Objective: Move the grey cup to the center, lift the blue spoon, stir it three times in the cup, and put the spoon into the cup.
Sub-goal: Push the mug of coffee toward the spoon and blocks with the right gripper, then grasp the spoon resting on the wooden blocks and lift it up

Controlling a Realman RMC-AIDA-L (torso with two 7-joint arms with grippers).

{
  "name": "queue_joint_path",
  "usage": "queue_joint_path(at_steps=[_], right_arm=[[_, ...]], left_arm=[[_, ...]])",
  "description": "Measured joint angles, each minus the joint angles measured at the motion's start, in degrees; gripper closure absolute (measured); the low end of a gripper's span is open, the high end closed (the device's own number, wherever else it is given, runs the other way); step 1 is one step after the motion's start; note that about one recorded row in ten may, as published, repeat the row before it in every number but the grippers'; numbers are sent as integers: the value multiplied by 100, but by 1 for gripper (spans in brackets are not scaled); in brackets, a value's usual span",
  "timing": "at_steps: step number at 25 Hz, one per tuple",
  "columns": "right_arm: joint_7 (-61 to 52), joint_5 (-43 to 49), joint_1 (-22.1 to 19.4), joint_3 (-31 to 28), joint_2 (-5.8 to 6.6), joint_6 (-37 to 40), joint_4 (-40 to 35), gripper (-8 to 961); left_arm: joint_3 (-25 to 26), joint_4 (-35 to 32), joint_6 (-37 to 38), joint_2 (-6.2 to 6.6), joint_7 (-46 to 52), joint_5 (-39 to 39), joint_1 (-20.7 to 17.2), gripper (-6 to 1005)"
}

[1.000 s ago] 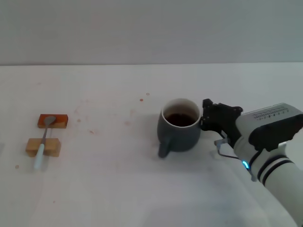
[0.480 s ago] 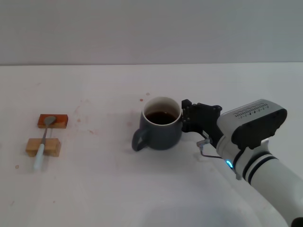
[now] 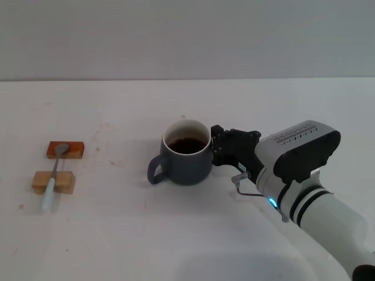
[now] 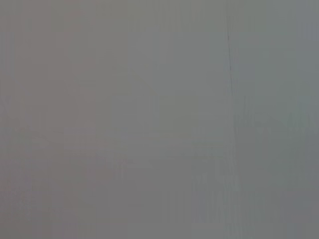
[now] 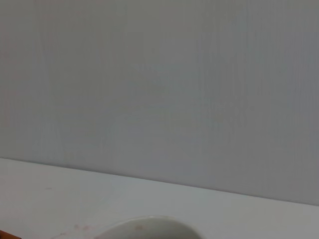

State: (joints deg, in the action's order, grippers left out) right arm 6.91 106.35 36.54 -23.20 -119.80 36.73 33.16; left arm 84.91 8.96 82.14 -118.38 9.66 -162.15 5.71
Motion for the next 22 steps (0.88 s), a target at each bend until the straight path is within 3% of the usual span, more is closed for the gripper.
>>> queue_joint_path(at_steps=[6,13,18,22], right_arm=[[14,0,-127,-61,4,221,-67,955],[18,-35,-562,-107,34,1186,-566,954],[1,-61,-965,-621,50,1623,-973,954],[0,-63,-1200,-1374,58,1667,-1415,954]], left_arm=[[-1,-4,0,0,0,0,-10,218],[-33,-7,34,-13,48,-6,-100,220],[-418,15,55,-33,61,-34,-194,222],[-857,137,116,-51,153,-12,-356,223]])
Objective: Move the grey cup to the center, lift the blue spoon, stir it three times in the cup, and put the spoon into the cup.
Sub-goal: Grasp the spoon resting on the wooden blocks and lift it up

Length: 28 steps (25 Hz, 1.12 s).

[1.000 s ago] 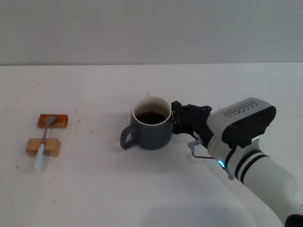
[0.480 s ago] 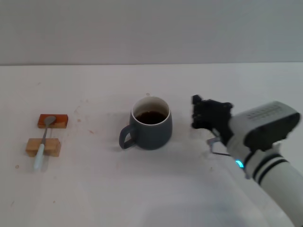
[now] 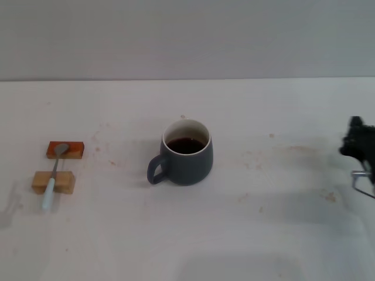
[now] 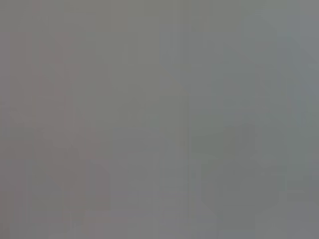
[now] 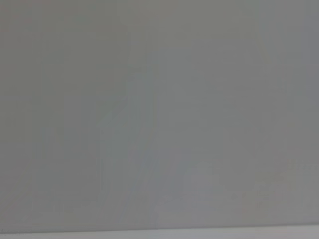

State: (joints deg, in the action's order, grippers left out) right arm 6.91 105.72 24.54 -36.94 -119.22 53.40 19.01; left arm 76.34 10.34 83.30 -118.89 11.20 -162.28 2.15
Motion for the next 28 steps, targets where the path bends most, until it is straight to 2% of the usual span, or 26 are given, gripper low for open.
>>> queue_joint_path(at_steps=[4,7,9,10,12,17,20,28], right_arm=[[-1,0,-108,-196,14,27,-74,954],[-2,0,-137,-279,19,35,-159,954],[-2,0,-142,-292,20,37,-181,954],[-3,0,-147,-296,20,52,-200,954],[-3,0,-154,-329,22,100,-251,954],[-5,1,-219,-480,22,419,-378,954],[-6,1,-298,-543,22,580,-388,954],[-5,1,-335,-594,18,600,-398,954]], left_arm=[[-488,80,44,-6,268,3,-141,225],[-627,82,55,-6,281,3,-154,226],[-1109,86,58,-16,324,3,-175,227],[-1109,86,58,-16,324,3,-175,227],[-1465,136,20,-21,421,2,-178,228],[-1559,156,-155,-20,436,10,-137,229],[-1588,268,-584,-20,412,12,-106,230],[-1696,436,-1010,-20,390,0,-38,233]])
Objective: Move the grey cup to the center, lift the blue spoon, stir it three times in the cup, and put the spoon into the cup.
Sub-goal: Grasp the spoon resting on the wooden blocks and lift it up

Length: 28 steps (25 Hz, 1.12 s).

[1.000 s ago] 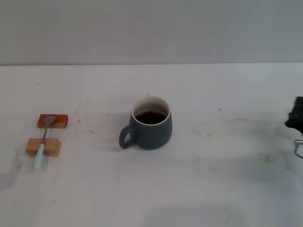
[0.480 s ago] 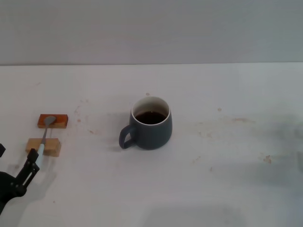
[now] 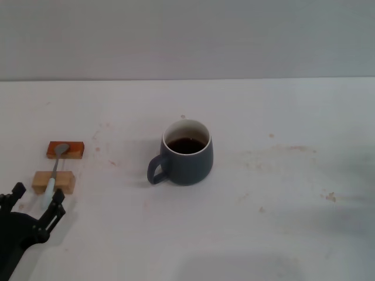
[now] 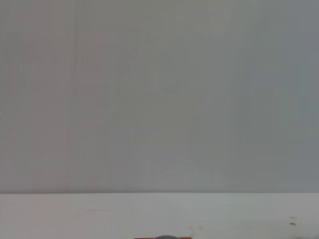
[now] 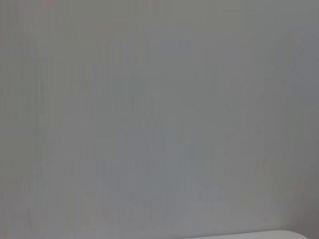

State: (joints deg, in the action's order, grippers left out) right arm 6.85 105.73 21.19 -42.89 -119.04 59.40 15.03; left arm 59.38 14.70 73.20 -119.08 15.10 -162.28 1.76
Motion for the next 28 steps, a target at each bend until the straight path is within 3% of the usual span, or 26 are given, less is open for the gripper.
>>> queue_joint_path(at_steps=[16,28], right_arm=[[0,0,-1,19,-5,-28,47,954],[0,0,-1,43,-12,-34,62,955]], left_arm=[[-55,15,-602,0,-240,12,165,239],[-21,35,-580,0,-244,13,190,243]])
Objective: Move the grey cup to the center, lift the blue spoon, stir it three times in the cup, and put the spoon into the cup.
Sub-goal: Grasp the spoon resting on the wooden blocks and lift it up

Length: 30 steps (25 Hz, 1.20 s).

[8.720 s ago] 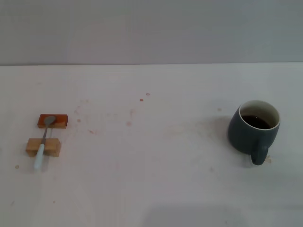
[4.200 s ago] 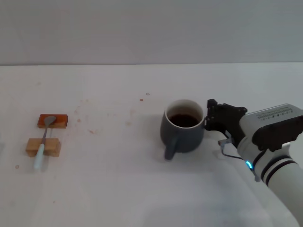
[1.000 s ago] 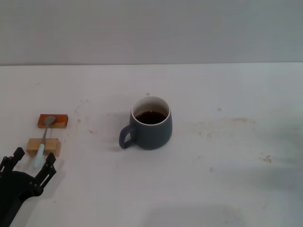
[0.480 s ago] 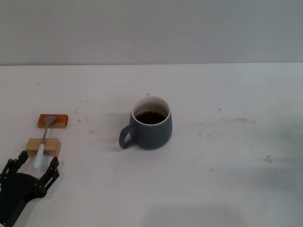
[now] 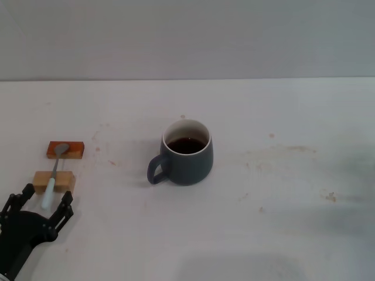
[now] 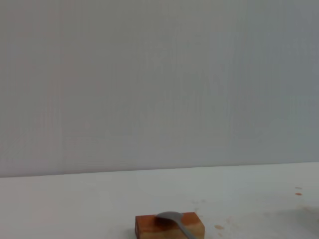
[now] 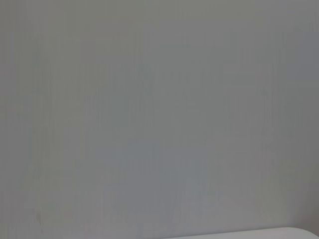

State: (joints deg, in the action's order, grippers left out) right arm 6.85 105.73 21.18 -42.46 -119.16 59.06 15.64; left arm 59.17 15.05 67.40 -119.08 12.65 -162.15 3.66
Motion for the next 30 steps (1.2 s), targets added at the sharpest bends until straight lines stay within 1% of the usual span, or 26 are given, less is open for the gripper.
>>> queue_joint_path(at_steps=[9,14,29,30], right_arm=[[0,0,0,1,-2,0,0,955],[0,0,0,10,-2,8,1,955],[0,17,0,9,-2,16,0,955],[0,17,0,9,-2,16,0,955]], left_arm=[[-8,-1,-53,0,0,8,56,246],[3,-2,-104,0,0,8,57,387],[4,38,-142,8,0,7,53,469],[4,38,-142,8,0,7,53,492]])
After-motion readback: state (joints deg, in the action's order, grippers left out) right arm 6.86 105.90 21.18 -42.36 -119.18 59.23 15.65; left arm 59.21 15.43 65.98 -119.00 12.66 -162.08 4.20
